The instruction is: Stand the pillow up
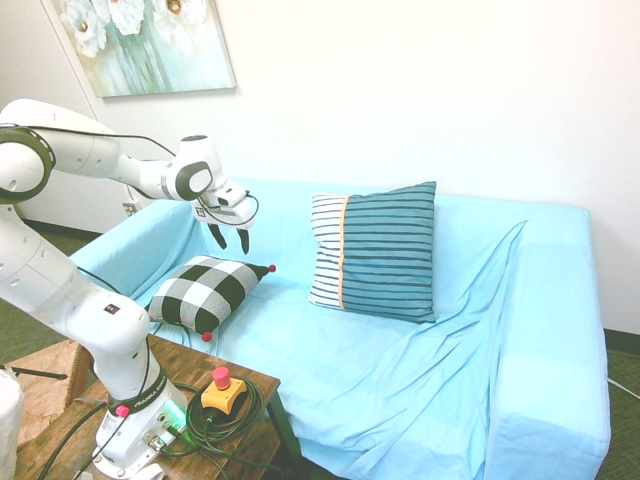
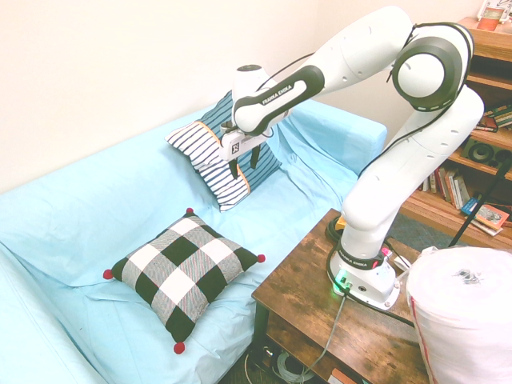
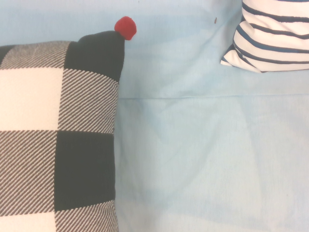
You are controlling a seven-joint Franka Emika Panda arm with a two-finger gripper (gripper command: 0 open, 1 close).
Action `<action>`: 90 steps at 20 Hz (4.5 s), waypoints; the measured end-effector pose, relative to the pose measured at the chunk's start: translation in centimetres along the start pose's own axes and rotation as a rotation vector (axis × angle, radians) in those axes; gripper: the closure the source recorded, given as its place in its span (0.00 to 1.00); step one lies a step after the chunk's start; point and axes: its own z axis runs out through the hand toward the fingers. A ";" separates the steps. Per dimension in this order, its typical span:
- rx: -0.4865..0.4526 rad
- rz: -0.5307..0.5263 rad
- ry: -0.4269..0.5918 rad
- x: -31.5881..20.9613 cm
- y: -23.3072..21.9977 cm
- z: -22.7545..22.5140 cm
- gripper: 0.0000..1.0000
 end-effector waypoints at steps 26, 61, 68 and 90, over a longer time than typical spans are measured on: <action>-0.171 -0.235 -0.051 -28.3 -8.8 21.9 0.00; 0.206 -0.030 0.163 -11.1 -28.1 5.1 0.00; 0.208 -0.021 0.183 -5.1 -34.7 5.0 0.00; 0.021 -0.107 0.045 6.2 -13.1 -2.0 0.00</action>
